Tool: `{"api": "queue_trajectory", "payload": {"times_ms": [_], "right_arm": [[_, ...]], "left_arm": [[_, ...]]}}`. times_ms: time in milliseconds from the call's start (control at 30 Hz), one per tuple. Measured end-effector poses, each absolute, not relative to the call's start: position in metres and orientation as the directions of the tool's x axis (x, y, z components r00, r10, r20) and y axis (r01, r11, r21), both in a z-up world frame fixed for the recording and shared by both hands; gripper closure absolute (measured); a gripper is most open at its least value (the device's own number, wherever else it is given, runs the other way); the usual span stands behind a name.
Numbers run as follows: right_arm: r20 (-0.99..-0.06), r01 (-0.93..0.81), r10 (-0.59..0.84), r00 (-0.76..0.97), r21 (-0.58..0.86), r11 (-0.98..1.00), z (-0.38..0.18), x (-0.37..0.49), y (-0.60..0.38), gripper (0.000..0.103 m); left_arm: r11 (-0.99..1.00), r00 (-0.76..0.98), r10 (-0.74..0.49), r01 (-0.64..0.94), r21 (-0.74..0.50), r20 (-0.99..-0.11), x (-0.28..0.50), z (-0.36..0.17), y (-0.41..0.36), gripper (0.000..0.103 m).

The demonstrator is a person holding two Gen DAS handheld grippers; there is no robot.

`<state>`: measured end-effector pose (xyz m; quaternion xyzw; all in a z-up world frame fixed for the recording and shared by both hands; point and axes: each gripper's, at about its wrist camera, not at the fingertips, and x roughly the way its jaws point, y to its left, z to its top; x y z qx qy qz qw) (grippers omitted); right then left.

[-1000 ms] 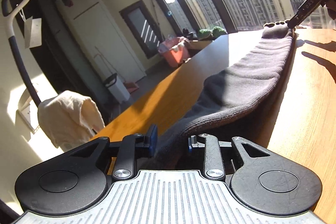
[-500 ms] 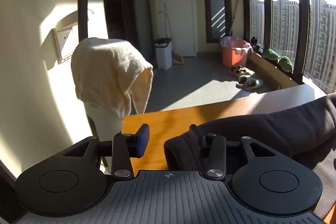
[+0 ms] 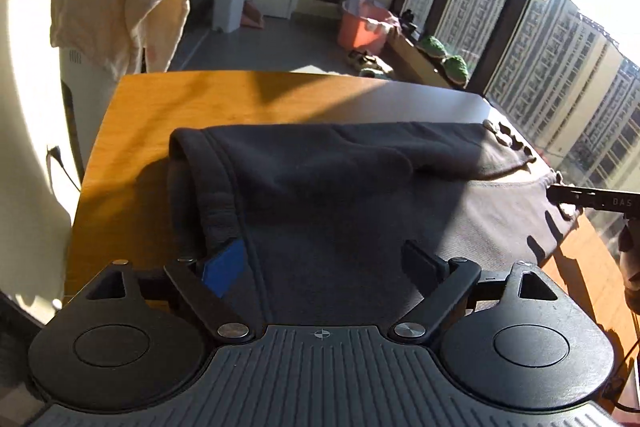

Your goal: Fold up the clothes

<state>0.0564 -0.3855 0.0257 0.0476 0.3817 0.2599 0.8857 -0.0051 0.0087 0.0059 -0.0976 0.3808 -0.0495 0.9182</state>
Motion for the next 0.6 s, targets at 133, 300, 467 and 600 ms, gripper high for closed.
{"api": "queue_trajectory", "payload": {"times_ms": [133,300,467,600], "right_arm": [[-0.634,-0.484,0.454,0.626,0.141,0.864,0.019,0.047,-0.364,0.021],[-0.63,-0.471,0.424,0.65,0.104,0.876,0.019,0.09,-0.338,0.019],[-0.614,-0.431,0.386,0.689,0.082,0.899,0.021,0.095,-0.332,0.019],[-0.567,-0.454,0.385,0.728,0.022,0.891,0.03,0.064,-0.344,0.019]], "left_arm": [[0.98,0.73,-0.153,0.027,-0.196,-0.666,0.012,-0.001,0.014,0.009],[0.985,0.751,-0.125,0.015,-0.172,-0.648,0.057,-0.005,0.022,0.007],[0.981,0.765,-0.076,-0.059,-0.187,-0.64,0.065,0.007,0.022,0.009],[0.994,0.821,-0.072,0.009,-0.113,-0.566,0.02,0.026,-0.01,0.004]]}}
